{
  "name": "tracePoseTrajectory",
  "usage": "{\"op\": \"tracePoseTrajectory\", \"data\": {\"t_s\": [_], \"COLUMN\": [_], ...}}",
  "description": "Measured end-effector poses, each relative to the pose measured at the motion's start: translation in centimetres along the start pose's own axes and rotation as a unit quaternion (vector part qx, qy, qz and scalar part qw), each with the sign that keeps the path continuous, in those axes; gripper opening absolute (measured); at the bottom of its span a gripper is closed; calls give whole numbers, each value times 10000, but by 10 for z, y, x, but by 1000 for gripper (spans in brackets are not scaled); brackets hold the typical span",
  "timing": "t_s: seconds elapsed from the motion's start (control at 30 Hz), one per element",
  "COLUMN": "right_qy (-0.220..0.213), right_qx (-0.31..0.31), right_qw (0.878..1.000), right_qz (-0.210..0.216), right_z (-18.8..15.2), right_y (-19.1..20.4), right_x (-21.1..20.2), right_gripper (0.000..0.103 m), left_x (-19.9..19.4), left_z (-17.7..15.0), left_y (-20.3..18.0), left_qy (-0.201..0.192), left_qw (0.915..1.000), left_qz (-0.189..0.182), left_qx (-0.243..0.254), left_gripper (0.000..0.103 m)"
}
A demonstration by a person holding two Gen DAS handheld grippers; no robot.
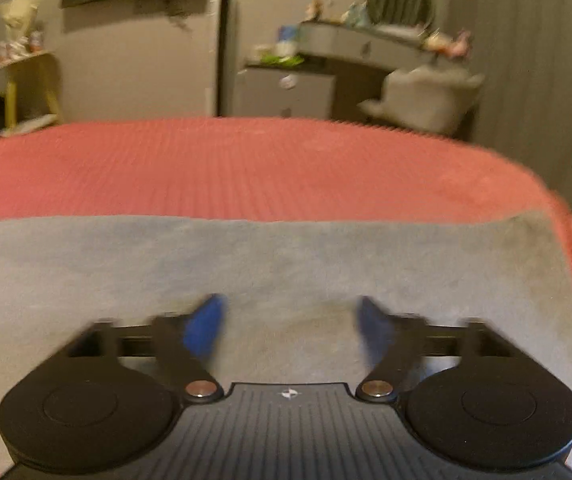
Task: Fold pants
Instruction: 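Open both grippers and release the folded sweatpants, then grasp the folded edge of the sweatpants with the right gripper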
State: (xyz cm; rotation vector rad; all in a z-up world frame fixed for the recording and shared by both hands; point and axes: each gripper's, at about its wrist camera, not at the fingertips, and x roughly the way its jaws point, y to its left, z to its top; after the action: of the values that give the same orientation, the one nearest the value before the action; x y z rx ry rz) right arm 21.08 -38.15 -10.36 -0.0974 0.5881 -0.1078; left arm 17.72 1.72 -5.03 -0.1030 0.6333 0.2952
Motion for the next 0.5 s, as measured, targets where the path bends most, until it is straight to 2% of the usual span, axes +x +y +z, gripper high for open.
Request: {"op": "tracePoseTrajectory", "data": {"t_s": [0.03,0.1,0.2,0.23,0.3,0.33,0.4,0.47,0.5], "right_qy": [-9,76,184,228,385,422,404,409,424], "right_qx": [120,616,1211,1461,2223,2727,3824,4777,5038], "right_qw": [9999,9979,9921,9883,9727,9587,9180,8713,8566], "right_qz": [-67,169,286,382,543,682,974,1048,1029], "right_z": [-2,-4,-4,-2,-6,-10,-28,-55,-65], "right_y": [-4,-22,-47,-59,-92,-109,-149,-191,-204], "right_x": [5,10,8,5,-2,-8,-23,-38,-43], "right_gripper": [99,99,98,95,92,89,85,71,62], "left_x": [5,4,0,-2,-11,-15,-24,-31,-36], "left_z": [1,-2,-1,-1,-4,-4,-5,-5,-5], "left_y": [-2,-1,4,5,6,8,8,6,4], "left_qy": [-40,-71,-67,-56,28,95,240,345,392], "left_qw": [10000,9998,9997,9997,9996,9995,9993,9991,9990], "left_qz": [-51,-127,-111,-90,-73,-87,-91,-72,-89], "left_qx": [-71,-149,-192,-214,-270,-292,-254,-214,-202], "left_gripper": [102,102,102,102,102,102,101,101,101]}}
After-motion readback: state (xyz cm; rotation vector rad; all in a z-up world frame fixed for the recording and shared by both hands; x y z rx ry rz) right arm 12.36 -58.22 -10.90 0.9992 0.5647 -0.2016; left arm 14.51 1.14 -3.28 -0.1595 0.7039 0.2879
